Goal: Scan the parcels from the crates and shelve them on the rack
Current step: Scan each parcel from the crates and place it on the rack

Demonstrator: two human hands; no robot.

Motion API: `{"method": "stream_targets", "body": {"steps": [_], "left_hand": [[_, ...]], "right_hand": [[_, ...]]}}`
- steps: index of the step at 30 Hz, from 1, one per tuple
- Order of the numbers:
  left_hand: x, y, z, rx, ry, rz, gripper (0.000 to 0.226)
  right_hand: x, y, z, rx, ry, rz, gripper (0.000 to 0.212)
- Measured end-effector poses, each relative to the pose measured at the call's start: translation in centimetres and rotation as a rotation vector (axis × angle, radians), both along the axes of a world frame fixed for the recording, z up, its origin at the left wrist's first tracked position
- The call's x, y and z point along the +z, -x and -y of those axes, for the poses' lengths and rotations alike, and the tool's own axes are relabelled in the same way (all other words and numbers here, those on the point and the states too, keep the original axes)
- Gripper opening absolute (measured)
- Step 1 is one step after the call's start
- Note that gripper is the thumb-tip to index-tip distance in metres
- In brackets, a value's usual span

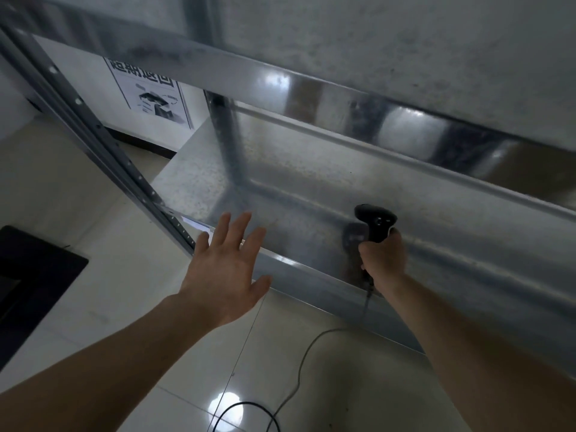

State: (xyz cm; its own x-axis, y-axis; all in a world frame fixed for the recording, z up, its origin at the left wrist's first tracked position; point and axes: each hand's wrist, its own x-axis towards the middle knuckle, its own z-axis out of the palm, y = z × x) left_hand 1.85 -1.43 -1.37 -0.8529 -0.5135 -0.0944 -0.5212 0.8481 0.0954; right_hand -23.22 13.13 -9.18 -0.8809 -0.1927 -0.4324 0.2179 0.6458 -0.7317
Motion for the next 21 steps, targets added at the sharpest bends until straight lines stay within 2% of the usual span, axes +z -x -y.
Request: {"method": "stream_targets", "body": {"steps": [3,6,13,21], "left_hand": [[1.6,-0.8,-0.3,0.013,-0.025,0.038,0.077],[4.0,-2.1,-0.5,0.042,-0.032,0.054,0.077],[12.1,-7.6,-0.9,0.133,-0.037,0.097,0.079],[20.8,-15.9,-1.3,0.275,-0.072,0.133,0.08]], "right_hand": [[2.1,-2.7,-0.7,0.026,0.079,-0.011,0.048],[5.9,-6.1,-0.9,0.035,0.167,0.014,0.018],[15.1,-14.5,-1.3,0.069,0.35,0.175,0.031],[25.0,-21.6,0.1,0.173,0.408,0.317,0.016]]}}
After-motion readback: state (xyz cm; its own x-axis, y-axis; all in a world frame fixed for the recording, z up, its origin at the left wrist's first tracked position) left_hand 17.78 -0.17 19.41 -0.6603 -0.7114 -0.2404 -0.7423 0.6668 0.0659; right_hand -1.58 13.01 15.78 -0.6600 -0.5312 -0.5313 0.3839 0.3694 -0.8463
